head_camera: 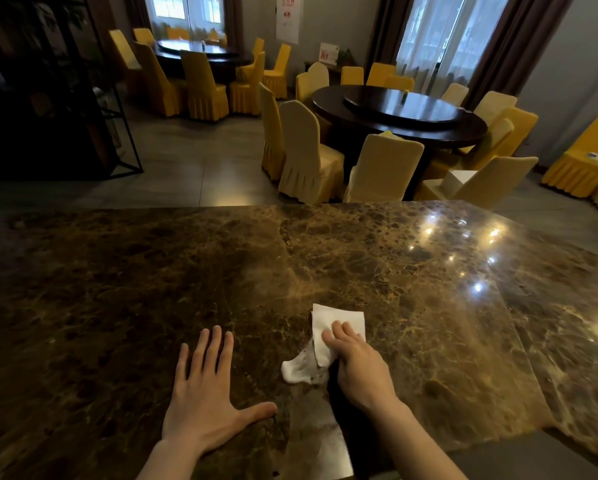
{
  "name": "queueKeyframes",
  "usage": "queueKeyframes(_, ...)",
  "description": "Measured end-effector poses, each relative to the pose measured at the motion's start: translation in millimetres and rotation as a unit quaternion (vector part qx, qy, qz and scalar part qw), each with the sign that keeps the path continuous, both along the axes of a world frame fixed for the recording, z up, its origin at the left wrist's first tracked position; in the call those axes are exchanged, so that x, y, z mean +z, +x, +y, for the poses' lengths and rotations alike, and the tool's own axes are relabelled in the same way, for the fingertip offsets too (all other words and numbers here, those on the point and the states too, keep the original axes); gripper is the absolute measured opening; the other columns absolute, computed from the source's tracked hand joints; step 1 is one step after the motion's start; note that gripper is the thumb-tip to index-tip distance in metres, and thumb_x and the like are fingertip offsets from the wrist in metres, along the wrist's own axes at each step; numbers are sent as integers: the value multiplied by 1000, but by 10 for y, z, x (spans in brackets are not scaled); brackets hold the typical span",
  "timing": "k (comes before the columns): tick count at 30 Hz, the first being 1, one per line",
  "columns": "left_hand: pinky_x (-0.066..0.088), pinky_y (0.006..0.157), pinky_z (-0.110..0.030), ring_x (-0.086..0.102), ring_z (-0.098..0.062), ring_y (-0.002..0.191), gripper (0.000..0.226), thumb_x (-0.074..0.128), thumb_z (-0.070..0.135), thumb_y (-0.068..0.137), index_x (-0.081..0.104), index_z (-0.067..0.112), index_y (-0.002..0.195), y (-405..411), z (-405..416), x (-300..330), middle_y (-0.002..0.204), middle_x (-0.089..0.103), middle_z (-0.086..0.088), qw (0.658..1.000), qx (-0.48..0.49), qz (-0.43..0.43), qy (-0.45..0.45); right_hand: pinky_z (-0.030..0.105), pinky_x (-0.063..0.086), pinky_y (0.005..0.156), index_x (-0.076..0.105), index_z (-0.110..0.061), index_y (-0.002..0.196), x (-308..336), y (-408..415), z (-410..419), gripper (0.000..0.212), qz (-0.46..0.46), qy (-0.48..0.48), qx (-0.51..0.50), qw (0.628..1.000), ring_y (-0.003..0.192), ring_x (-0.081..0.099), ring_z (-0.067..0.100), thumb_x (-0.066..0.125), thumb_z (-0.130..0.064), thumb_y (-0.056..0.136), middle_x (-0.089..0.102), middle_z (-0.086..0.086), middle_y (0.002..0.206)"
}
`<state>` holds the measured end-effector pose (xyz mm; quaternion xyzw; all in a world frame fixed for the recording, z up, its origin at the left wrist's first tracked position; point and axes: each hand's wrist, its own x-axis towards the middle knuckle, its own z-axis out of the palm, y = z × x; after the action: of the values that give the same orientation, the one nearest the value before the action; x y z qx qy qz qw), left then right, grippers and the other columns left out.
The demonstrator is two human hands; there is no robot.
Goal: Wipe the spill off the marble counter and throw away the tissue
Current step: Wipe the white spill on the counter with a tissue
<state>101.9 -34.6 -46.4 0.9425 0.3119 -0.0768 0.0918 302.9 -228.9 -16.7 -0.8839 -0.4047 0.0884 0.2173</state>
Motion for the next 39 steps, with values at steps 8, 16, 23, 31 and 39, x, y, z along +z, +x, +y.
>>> queueKeyframes(8, -20, 129, -55, -45, -19, 151, 151, 3, 120, 46, -37, 23, 155, 9, 9, 8, 166, -44, 1, 1000, 0, 8, -12, 20, 22, 117, 42, -45, 144, -113, -389, -177, 63, 3, 9, 100, 995, 143, 9, -13, 54, -14, 91, 23, -33, 153)
queueKeyframes(16, -18, 130, -56, -46, -19, 150, 151, 3, 120, 47, -36, 23, 156, -7, 4, 14, 166, -44, 1, 1000, -6, 0, -16, 49, 53, 91, 63, -21, 119, 71, -227, 60, 34, -19, 13, 3, 1000, 127, 53, 20, 55, -6, 89, 60, -3, 134)
queueKeyframes(23, -19, 129, -56, -44, -20, 151, 151, 6, 121, 47, -36, 24, 155, 1, 2, -12, 165, -44, 2, 1000, -3, -13, -11, 33, 55, 82, 78, -27, 103, 147, 134, -229, 39, -6, 80, -118, 990, 97, 71, 16, 61, 0, 80, 77, -6, 106)
queueKeyframes(31, -18, 130, -55, -45, -18, 151, 151, 10, 120, 50, -31, 24, 158, 1, 26, -71, 168, -40, 2, 1000, 3, -30, -3, 46, 43, 103, 63, -20, 123, 83, -142, 281, 41, 17, 26, 52, 998, 131, 46, 28, 45, -11, 87, 57, 6, 137)
queueKeyframes(39, -19, 129, -55, -43, -17, 152, 150, 12, 121, 48, -33, 26, 157, 0, 31, -60, 167, -40, 5, 999, 4, -32, -13, 34, 33, 116, 55, -32, 139, 45, 89, -65, 46, 5, 3, 44, 999, 144, 29, 3, 47, -13, 98, 42, -13, 152)
